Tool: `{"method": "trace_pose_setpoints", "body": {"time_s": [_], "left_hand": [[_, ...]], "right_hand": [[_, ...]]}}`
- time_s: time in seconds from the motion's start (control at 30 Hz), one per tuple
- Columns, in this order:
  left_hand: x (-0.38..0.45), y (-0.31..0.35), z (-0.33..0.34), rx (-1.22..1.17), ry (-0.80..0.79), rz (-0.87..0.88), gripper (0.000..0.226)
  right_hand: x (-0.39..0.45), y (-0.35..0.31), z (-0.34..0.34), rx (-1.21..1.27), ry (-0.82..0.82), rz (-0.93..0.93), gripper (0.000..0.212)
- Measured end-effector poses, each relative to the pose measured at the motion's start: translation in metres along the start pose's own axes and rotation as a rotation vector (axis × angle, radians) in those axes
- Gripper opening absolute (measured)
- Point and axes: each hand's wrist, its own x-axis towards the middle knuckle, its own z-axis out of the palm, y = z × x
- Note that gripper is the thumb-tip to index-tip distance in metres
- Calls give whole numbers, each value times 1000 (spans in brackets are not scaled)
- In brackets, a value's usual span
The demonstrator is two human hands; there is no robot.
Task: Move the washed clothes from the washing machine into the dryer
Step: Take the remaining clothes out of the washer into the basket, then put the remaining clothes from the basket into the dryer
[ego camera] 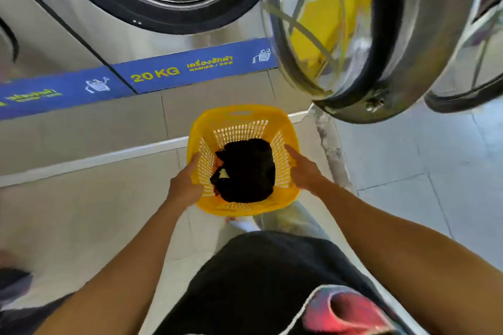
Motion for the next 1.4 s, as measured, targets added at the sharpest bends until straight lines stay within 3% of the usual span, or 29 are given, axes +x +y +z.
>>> {"method": "trace_pose_setpoints", "body": {"time_s": [0.13, 0.43, 0.73, 0.87, 1.1, 1.4], "left_hand": [[-38, 19, 28, 85, -82, 45, 94], [-71, 113, 110, 256, -188, 142, 94], [-106, 309, 271, 430, -270, 341, 91], [-122, 382, 326, 442, -300, 402, 89], [-110, 431, 347, 381, -234, 402, 88], [-24, 452, 339, 204, -147, 203, 91]], "right_hand": [[-45, 49, -15, -22, 19, 38, 80], [-90, 178, -69, 244, 100, 81, 87], [-145, 368, -196, 413, 276, 200, 75], [-160, 423, -252, 500, 332, 266, 72], [-126, 440, -333, 459, 326, 198, 76], [-24, 394, -398, 313, 185, 122, 75]]}}
